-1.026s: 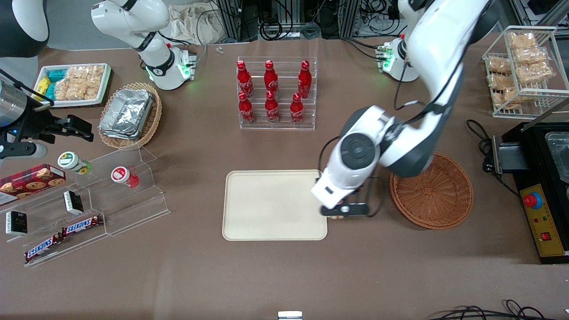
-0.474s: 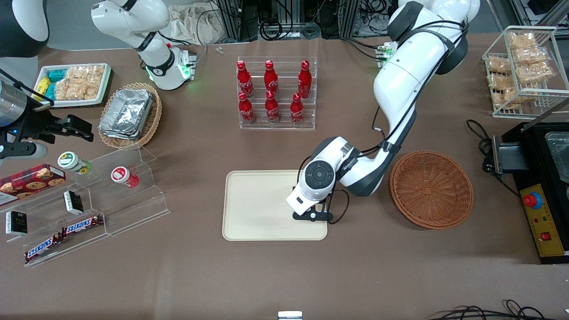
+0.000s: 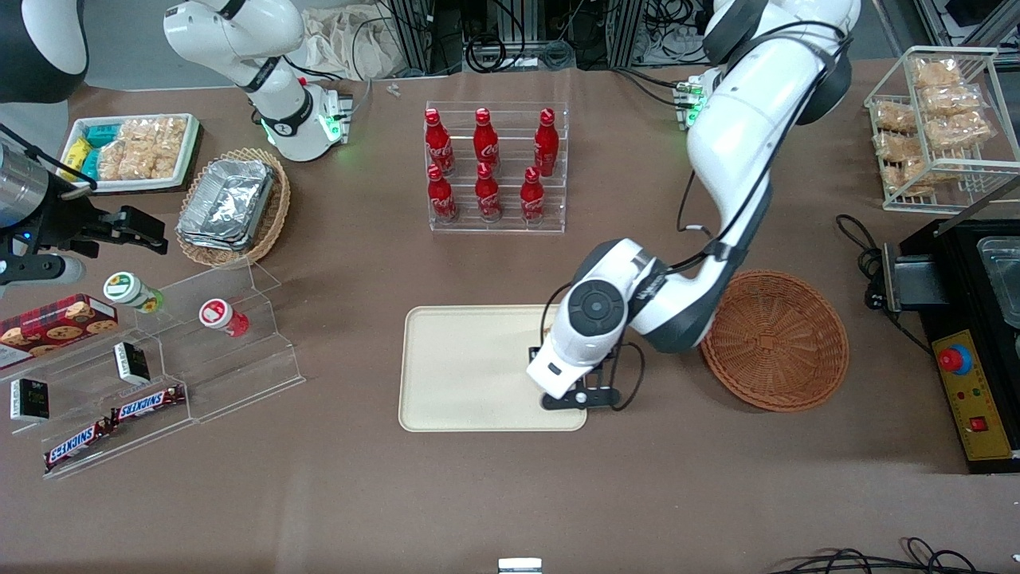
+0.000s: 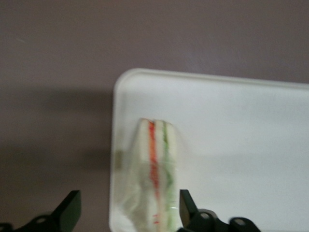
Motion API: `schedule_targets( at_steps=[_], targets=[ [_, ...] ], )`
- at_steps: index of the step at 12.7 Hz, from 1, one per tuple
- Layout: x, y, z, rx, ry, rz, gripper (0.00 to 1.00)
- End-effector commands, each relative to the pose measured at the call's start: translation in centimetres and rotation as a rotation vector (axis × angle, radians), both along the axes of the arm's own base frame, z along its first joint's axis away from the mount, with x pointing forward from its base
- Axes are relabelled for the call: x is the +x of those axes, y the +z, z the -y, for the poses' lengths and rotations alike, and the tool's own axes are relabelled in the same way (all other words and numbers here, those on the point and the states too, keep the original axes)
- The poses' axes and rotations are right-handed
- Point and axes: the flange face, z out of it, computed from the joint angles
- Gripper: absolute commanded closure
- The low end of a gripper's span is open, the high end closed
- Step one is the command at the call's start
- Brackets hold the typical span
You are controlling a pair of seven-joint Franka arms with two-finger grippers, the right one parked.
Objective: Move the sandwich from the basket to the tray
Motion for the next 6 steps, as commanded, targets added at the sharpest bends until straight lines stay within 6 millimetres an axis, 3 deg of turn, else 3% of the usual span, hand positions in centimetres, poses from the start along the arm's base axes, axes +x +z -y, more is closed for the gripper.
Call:
schedule_targets(
  at_steps=[1,3,4,6],
  targets=[
    [-2.2,7.8,-7.0,0.099,0.052,-0.001,0.0],
    [-4.4,11.5,-10.3,0.122,0.088,0.02,0.0],
    [-4.6,13.2,-13.2,0.117,0.133,0.025,0.0],
    [-5.2,16.9,-16.6,0.083,0.116,0.034,0.0]
  ],
)
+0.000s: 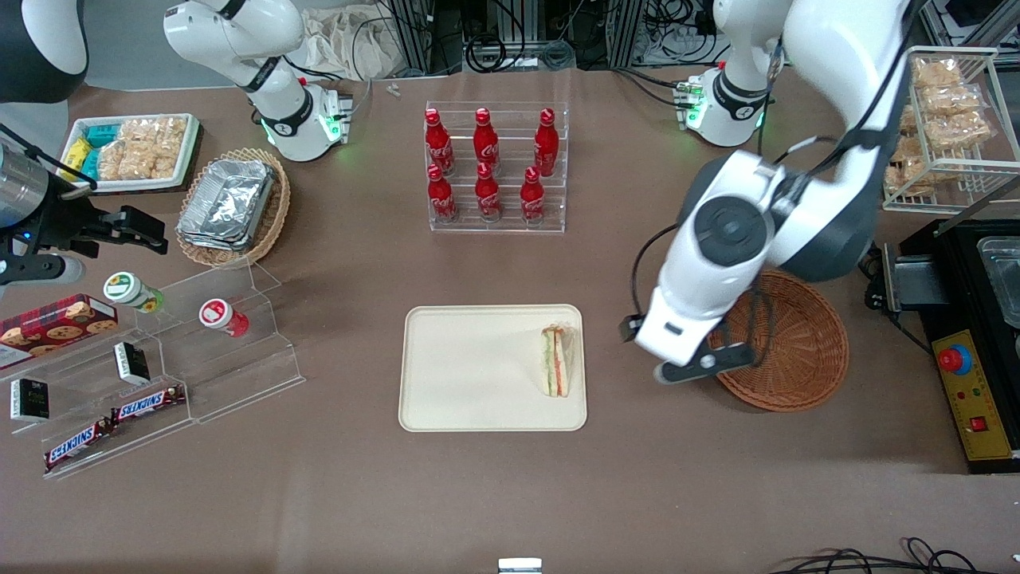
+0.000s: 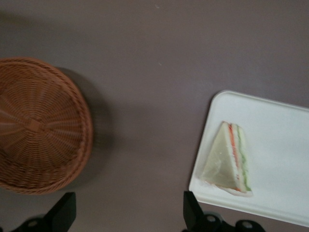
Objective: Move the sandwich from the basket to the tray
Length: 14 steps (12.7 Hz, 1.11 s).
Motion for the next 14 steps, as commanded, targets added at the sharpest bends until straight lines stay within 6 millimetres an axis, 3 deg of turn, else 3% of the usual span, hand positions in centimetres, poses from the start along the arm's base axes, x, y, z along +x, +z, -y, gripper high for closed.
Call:
schedule_targets(
  at_steps=[1,5,8,12,14],
  targets=[
    [-2.4,3.6,-6.0,-0.03,-0.026,-0.033,0.0],
    [-4.1,6.0,-13.4,-0.001,-0.126,-0.055,0.0],
    [-3.8,6.5,-15.6,0.004,-0.169,-0.071,0.0],
    [-2.7,7.6,-20.3,-0.003,-0.179,-0.074,0.0],
    [-2.0,8.2,-20.5,-0.009,-0.176,-0.061,0.0]
  ],
)
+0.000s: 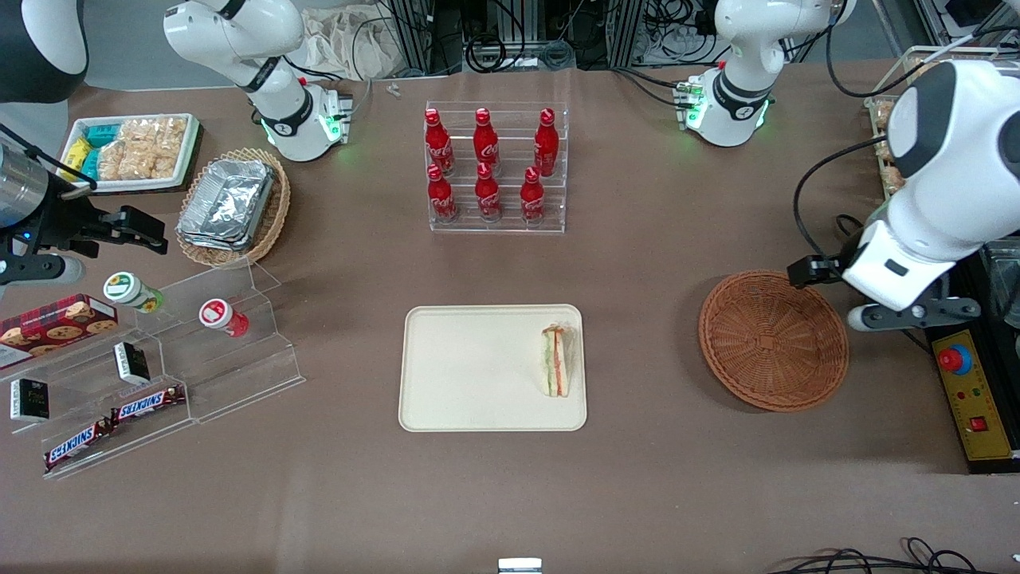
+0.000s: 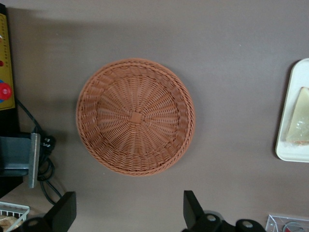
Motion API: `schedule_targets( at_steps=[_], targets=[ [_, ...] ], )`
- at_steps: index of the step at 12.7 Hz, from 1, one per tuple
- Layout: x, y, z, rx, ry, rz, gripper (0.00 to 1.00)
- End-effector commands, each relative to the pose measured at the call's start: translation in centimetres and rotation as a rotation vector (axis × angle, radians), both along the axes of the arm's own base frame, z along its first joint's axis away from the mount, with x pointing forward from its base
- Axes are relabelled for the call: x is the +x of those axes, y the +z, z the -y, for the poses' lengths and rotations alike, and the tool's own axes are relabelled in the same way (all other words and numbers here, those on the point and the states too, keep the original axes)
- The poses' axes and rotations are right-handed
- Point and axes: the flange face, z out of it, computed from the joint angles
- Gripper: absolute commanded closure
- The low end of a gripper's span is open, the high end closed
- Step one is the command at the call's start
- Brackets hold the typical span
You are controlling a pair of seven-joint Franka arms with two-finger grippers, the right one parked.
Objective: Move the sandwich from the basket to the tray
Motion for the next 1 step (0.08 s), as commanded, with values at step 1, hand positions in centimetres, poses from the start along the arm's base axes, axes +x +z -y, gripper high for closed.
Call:
schedule_targets(
  at_steps=[1],
  targets=[
    [0.57,1.89,-0.21,-0.022,-0.012,-0.002,0.0]
  ],
)
